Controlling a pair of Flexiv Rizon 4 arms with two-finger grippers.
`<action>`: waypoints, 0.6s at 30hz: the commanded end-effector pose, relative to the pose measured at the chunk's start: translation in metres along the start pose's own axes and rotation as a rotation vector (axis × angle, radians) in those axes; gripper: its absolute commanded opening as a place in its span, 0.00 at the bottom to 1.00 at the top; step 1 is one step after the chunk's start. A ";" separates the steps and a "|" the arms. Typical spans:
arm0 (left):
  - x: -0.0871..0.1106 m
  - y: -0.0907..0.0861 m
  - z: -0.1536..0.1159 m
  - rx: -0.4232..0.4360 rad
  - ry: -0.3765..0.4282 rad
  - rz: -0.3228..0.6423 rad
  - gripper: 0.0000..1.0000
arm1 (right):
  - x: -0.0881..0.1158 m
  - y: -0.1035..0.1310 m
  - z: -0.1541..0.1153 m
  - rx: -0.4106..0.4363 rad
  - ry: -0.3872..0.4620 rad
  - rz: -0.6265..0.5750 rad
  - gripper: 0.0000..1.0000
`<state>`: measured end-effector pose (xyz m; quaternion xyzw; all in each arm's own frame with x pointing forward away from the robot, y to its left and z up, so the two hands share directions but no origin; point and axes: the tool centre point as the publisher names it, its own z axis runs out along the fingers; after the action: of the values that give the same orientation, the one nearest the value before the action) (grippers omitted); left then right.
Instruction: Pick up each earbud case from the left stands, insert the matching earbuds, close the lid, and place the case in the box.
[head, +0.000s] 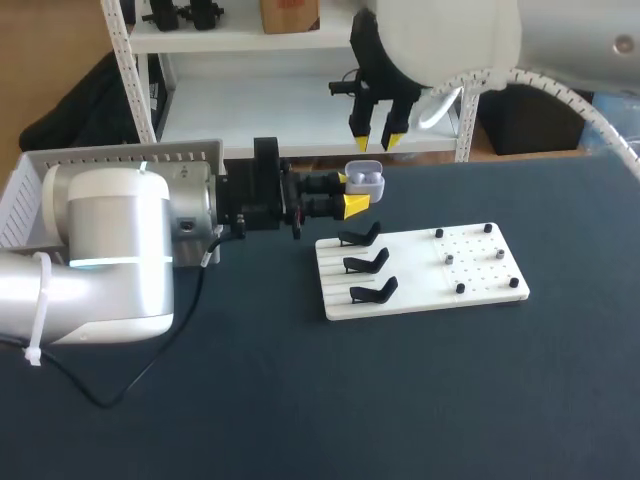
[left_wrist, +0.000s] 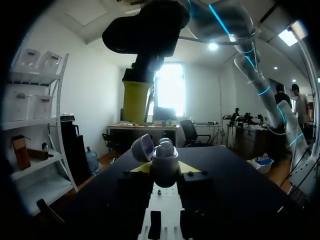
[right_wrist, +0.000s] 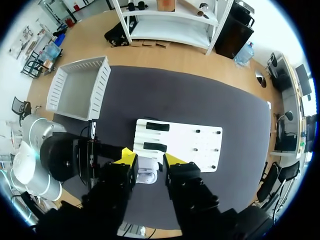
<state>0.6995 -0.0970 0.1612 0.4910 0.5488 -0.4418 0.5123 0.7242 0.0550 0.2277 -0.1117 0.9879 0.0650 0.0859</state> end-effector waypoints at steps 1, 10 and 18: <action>0.000 0.000 0.000 -0.003 -0.001 0.000 0.00 | -0.006 -0.001 0.006 -0.003 -0.009 0.005 0.32; 0.000 0.000 0.000 -0.003 -0.001 0.000 0.00 | -0.025 0.001 0.033 -0.006 0.019 0.014 0.31; 0.000 0.000 0.000 -0.003 -0.001 0.000 0.00 | -0.015 -0.008 0.042 0.005 0.048 0.028 0.31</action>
<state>0.6995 -0.0970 0.1612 0.4910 0.5488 -0.4418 0.5123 0.7461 0.0585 0.1889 -0.1001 0.9911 0.0604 0.0642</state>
